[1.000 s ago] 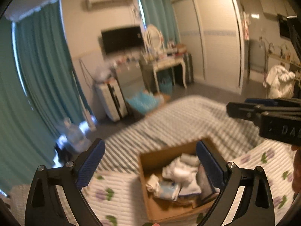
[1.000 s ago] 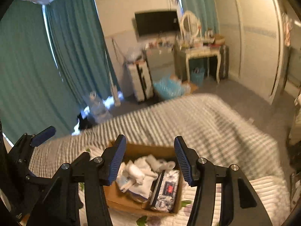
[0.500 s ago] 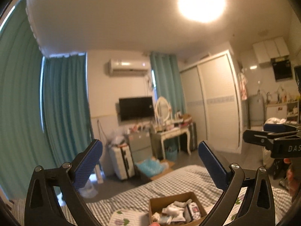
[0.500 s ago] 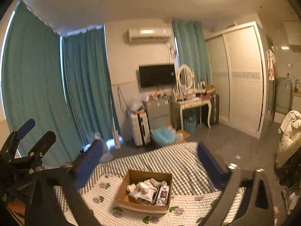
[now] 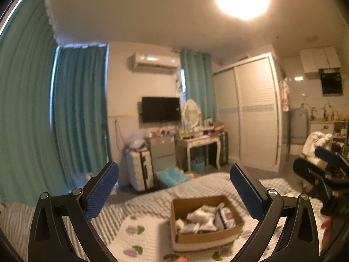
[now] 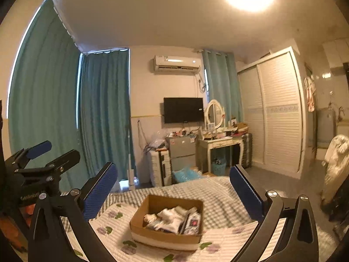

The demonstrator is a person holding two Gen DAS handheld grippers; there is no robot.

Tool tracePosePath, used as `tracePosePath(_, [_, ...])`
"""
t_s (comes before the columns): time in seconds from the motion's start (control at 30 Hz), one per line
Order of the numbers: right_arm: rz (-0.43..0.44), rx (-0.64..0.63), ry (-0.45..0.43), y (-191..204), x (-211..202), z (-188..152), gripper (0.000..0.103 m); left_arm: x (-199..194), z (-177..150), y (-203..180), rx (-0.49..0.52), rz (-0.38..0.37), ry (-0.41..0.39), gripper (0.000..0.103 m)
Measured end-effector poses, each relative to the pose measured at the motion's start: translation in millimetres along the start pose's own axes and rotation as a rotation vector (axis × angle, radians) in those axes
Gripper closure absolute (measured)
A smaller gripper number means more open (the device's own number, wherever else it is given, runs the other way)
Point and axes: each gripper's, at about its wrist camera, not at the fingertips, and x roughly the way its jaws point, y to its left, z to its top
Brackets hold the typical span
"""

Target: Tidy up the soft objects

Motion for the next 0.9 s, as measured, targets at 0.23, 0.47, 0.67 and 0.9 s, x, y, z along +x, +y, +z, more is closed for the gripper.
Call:
tracePosePath(0.23, [-0.009,0.065,0.122,-16.0,59.4,-86.2,0.0,22.0,-71.4,-6.7,0.024,0.049,0.065,0.0])
tracePosePath(0.47, [-0.044,0.085,0.183,-27.6,84.9,-112.7,0.0,35.3,-99.8,-12.4,0.056,0.031,0.128,0.0])
tracePosePath(0.67, [-0.068,0.088,0.186,-30.7,82.4,-113.9,0.0,39.9,-109.1,-13.4,0.037,-0.001,0.178,0.0])
tracePosePath(0.9, [-0.08,0.086,0.181,-29.7,80.1,-113.3,0.0,41.9,-111.2,-9.9,0.026,-0.007,0.193,0.0])
